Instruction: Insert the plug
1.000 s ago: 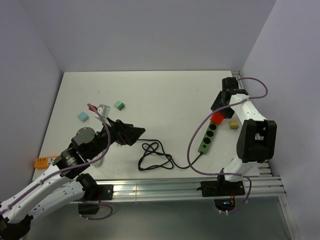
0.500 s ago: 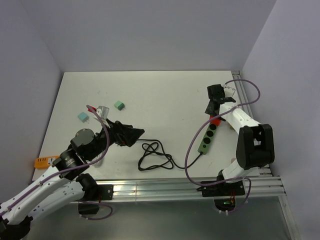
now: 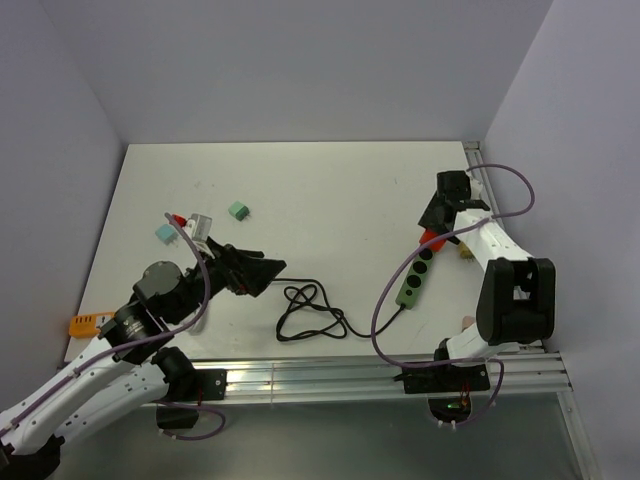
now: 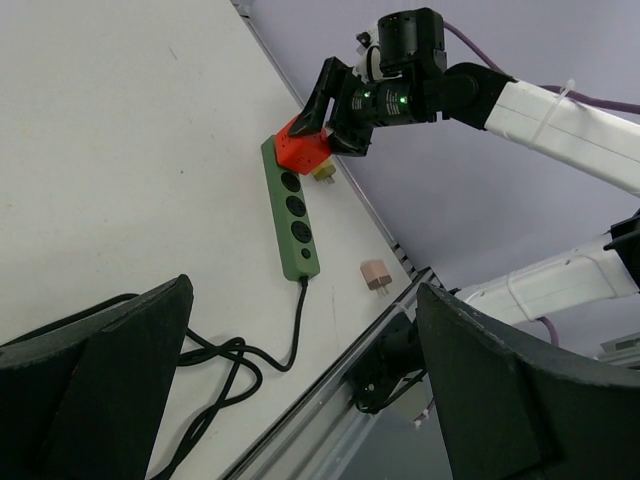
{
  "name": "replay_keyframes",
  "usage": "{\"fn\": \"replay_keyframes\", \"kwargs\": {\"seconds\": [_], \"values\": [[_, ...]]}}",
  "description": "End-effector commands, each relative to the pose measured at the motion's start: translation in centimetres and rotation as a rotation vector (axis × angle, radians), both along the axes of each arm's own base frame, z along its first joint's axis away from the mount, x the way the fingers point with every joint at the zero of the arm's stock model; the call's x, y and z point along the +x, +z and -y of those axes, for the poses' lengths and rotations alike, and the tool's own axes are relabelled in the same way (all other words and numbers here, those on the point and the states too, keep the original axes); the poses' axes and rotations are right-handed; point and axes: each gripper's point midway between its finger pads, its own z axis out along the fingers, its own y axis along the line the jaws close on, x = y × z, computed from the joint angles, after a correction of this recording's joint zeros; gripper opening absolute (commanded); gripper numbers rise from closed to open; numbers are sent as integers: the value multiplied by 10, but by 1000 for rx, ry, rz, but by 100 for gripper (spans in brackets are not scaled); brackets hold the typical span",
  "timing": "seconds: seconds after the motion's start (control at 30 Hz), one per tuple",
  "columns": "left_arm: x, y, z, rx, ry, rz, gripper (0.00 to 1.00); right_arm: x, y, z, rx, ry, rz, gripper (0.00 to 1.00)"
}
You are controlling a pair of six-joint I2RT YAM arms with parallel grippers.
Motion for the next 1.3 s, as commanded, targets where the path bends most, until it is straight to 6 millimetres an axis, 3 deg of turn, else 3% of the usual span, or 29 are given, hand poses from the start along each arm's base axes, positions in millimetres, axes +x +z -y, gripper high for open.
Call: {"fn": "replay_keyframes", "kwargs": {"seconds": [0.0,0.13,0.27,0.53,0.63,0.7,0.8,0.83,0.93,1.0,1.13,1.2,1.27], "values": [[-4,9,-3,-23,-6,18,99,-93,-72,-23,173,-6,-376,0],[-5,12,-1,-35,-16,16,99,-105,-78,-24,148,-24,-430,0],[-6,8,1,-46,-24,1,98,-106,-79,-45,153,49,-431,0],[-8,10,3,-49,-37,-9,98,-97,-76,-32,118,47,-434,0],[-7,6,1,-47,-28,-13,99,-88,-67,-33,115,57,-371,0],[-7,5,2,-45,-30,-16,99,-76,-55,-36,129,71,-311,11],[-6,4,3,-41,-29,-21,99,-48,-24,-39,108,95,-198,49],[-5,3,4,-37,-31,-26,99,-43,-15,-39,91,96,-179,71],[-6,6,5,-45,-37,-28,98,-13,30,-47,77,119,-63,100],[-8,7,5,-49,-41,-35,98,6,65,-52,60,132,11,100],[-13,11,1,-71,-46,-34,98,-1,109,-47,23,113,53,100],[-15,13,-3,-87,-39,-32,98,-14,119,-42,17,94,73,100],[-15,13,-5,-95,-29,-28,98,-25,117,-38,17,76,66,100]]}}
